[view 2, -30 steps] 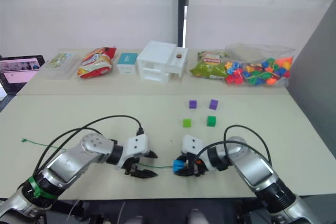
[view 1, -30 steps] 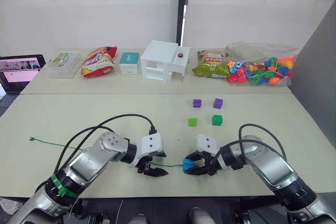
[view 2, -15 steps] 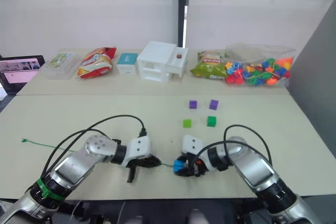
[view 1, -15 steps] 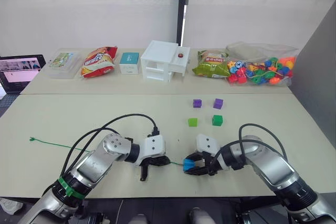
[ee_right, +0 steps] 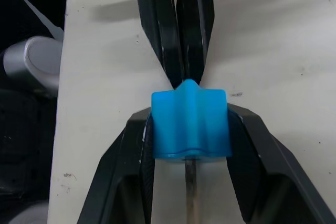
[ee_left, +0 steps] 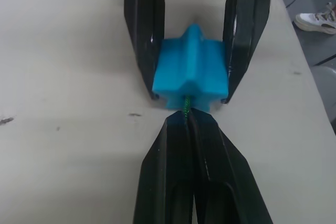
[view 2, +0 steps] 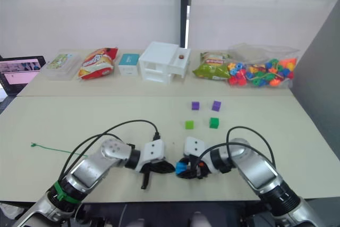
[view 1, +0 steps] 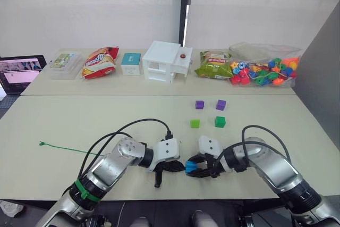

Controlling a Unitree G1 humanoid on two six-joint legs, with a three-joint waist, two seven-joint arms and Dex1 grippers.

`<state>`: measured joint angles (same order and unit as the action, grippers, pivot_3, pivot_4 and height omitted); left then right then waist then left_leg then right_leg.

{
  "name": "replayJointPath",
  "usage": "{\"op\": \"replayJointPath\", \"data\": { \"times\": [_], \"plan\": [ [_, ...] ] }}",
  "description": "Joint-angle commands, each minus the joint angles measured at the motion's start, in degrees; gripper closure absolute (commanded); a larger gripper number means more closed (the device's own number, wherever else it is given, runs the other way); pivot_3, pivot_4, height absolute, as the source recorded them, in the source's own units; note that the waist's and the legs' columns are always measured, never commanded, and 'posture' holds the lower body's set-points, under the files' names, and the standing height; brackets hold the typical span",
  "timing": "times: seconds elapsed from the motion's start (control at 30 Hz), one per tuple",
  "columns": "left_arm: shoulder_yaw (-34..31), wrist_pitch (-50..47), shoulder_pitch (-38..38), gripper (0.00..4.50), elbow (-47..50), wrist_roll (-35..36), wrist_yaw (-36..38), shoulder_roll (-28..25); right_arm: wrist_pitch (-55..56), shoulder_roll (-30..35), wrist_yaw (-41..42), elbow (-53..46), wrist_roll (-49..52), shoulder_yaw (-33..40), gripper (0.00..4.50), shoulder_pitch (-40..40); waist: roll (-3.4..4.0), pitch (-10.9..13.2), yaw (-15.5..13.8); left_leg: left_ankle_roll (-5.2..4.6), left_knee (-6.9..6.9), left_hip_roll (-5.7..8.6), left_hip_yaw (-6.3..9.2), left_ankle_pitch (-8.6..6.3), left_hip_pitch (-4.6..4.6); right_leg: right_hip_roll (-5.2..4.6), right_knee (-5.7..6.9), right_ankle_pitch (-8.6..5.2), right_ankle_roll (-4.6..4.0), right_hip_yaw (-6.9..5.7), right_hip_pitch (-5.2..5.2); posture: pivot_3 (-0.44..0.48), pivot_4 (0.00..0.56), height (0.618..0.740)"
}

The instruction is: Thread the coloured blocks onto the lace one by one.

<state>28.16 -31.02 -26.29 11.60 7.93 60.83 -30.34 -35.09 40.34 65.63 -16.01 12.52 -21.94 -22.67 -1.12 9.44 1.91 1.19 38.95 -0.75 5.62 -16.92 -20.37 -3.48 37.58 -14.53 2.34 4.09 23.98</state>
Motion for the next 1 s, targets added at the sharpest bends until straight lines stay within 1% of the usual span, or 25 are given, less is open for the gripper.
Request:
{"op": "replayJointPath", "data": {
  "times": [0.03,0.13,0.23,0.4,0.47,0.5,0.57,0.6,0.67,0.73,0.87,1.0],
  "plan": [
    [0.18,-0.07,-0.70,4.42,0.92,-0.31,-0.46,0.63,-0.49,0.31,-0.34,-0.84,0.21,0.49,3.13,-0.41,0.00,0.00,0.00,0.00,0.00,0.00,0.00,0.00,0.00,0.00,0.00,0.00,0.00,0.00,0.00,0.000,0.150,0.740],
    [-0.58,-1.31,-0.85,4.42,1.43,0.14,-0.29,0.16,-0.39,0.35,-0.35,-0.74,0.13,0.44,3.13,-0.42,0.00,0.00,-0.01,0.00,0.00,0.00,0.00,0.00,0.00,0.00,0.00,0.00,0.00,0.00,0.00,0.000,0.150,0.740],
    [-2.72,-3.99,-1.42,3.61,2.74,3.02,0.64,-0.05,-0.65,0.37,-0.37,-1.04,0.23,0.41,3.13,-0.42,0.00,0.00,0.03,0.00,0.00,0.00,0.00,0.00,0.00,0.00,0.00,0.00,0.00,0.00,0.00,0.000,0.150,0.740],
    [-5.31,-8.55,-2.80,1.98,6.74,7.08,3.12,-2.52,-0.91,0.36,-0.36,-2.01,1.11,1.26,3.13,-0.40,0.00,0.00,0.14,0.00,0.00,-0.01,0.01,0.00,-0.02,0.00,0.03,0.00,0.00,0.00,0.04,0.000,0.150,0.740],
    [-5.20,-9.06,-3.08,1.32,7.79,7.46,3.51,-3.69,-0.92,0.20,-0.69,-2.86,1.84,2.39,2.08,-0.51,0.00,0.00,0.16,0.00,0.00,0.00,0.01,0.00,-0.02,0.00,0.02,0.00,0.00,0.00,0.03,0.000,0.150,0.740],
    [-4.81,-8.96,-3.25,1.03,8.13,7.28,3.76,-4.19,-0.90,0.13,-1.08,-3.34,2.10,3.13,1.79,-0.66,0.00,0.00,0.18,0.00,0.00,0.00,0.01,0.00,-0.02,0.00,0.01,0.00,0.00,0.00,0.04,0.000,0.150,0.740],
    [-4.23,-8.90,-3.51,0.32,8.38,7.00,3.64,-4.40,-1.20,0.28,-1.43,-4.14,2.61,4.11,0.99,-0.96,0.00,0.00,0.18,0.00,-0.01,-0.01,0.01,0.00,-0.03,0.00,0.01,0.00,0.00,0.00,0.05,0.000,0.150,0.740],
    [-3.74,-8.75,-3.62,0.01,8.39,6.71,3.66,-4.44,-1.41,0.46,-1.54,-4.61,2.92,4.58,0.72,-1.13,0.00,0.00,0.17,0.00,-0.01,-0.01,0.01,0.00,-0.03,0.00,0.01,0.00,0.00,0.00,0.05,0.000,0.150,0.740],
    [-2.99,-8.35,-3.76,0.00,8.30,6.05,3.38,-4.27,-1.89,0.78,-1.80,-5.50,3.59,5.54,0.04,-1.35,0.00,0.00,0.18,0.00,-0.01,-0.01,0.01,0.00,-0.03,0.00,0.01,0.00,0.00,0.00,0.05,0.000,0.150,0.740],
    [-1.89,-7.91,-4.22,0.00,7.57,4.86,2.74,-3.91,-2.44,1.71,-1.69,-6.76,4.43,6.72,0.01,-1.17,0.00,0.01,0.15,0.00,-0.01,-0.01,0.01,0.00,-0.03,0.01,0.02,0.00,0.00,0.00,0.05,0.000,0.150,0.740],
    [2.31,-6.38,-5.59,0.00,5.31,0.97,0.38,-1.44,-1.23,6.29,-0.02,-9.85,6.83,11.25,0.01,3.53,-0.01,0.01,-0.82,0.00,0.00,0.01,0.02,0.00,-0.09,0.00,-0.05,0.00,0.00,-0.01,0.03,0.000,0.150,0.740],
    [3.87,-5.46,-6.44,0.00,3.03,-1.04,-1.29,1.00,1.16,8.26,0.10,-9.83,6.91,12.77,0.01,7.16,-0.01,0.01,-0.95,0.00,0.00,0.01,0.00,0.00,-0.09,0.00,-0.07,0.00,0.00,0.00,0.04,0.000,0.150,0.740]
  ]
}}
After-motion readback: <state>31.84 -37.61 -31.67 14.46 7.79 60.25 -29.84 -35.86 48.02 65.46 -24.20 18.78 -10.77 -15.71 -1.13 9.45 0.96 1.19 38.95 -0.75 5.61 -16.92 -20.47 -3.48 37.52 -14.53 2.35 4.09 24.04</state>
